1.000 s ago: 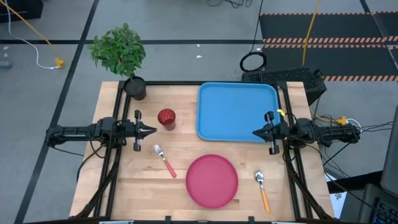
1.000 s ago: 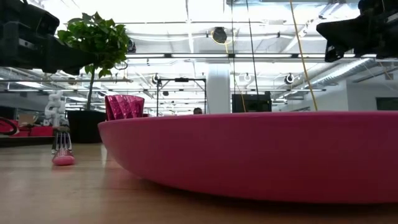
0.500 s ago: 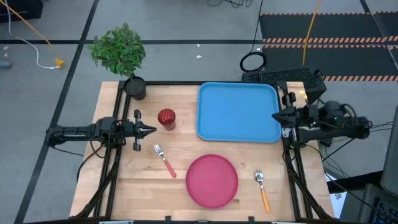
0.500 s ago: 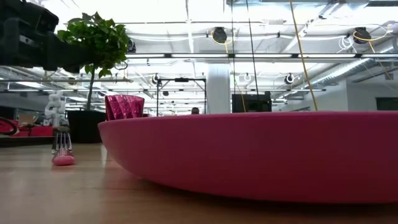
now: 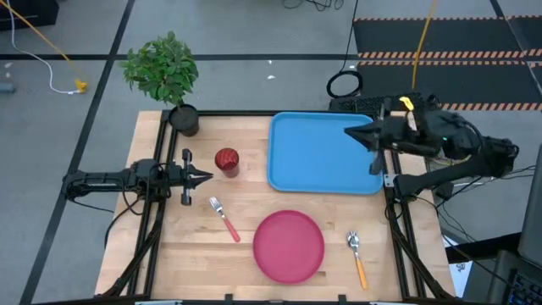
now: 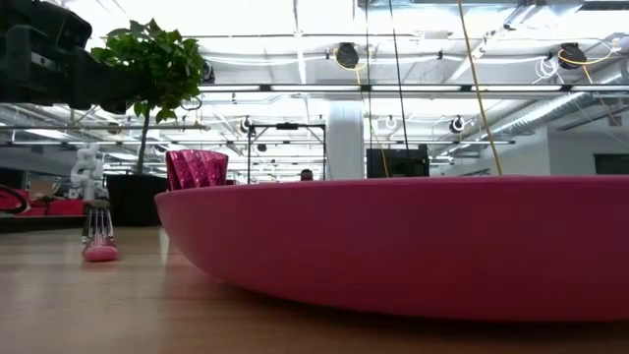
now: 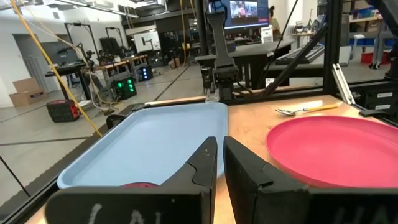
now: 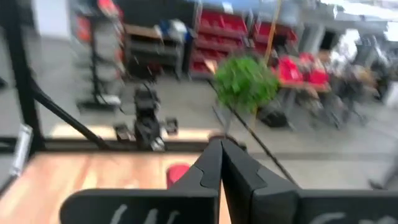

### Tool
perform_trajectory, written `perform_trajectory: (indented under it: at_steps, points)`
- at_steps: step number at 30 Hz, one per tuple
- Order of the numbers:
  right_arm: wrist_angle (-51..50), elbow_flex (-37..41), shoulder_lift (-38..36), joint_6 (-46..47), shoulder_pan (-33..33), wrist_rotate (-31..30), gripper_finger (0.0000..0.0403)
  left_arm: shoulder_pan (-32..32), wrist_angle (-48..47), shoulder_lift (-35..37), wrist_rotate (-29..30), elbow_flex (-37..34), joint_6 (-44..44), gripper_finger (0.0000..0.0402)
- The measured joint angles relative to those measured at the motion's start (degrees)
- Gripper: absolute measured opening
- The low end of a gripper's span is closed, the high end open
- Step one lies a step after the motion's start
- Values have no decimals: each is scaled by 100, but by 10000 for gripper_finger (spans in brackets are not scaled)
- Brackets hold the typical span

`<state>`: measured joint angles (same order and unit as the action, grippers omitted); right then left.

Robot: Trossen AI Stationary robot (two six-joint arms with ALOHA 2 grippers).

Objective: Pick and place plate/cup/fork/spoon on tray
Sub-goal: Put the red glass on the blue tray

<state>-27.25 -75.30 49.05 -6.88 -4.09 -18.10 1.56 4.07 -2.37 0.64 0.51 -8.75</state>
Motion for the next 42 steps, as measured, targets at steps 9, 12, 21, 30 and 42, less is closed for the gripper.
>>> perform_trajectory:
  at_steps: [9, 12, 21, 30, 42]
  points:
    - [-1526, -1363, 1116, 699, 150, 15, 0, 0, 948, 0, -2, 0, 35, 33]
    - [-1789, -1369, 1244, 881, 149, 14, 0, 1, 1556, 0, -7, 0, 225, 33]
    - [-2019, -715, 1384, 1894, 35, 16, 0, 0, 1600, -87, -20, 395, 647, 33]
    - [-1102, 910, 1389, 2492, -373, 38, 0, -181, 409, -1040, -164, 1831, 1370, 33]
    - [-231, 2599, 1303, 2969, -569, 407, 0, -1064, 303, -3692, -59, 3448, 988, 33]
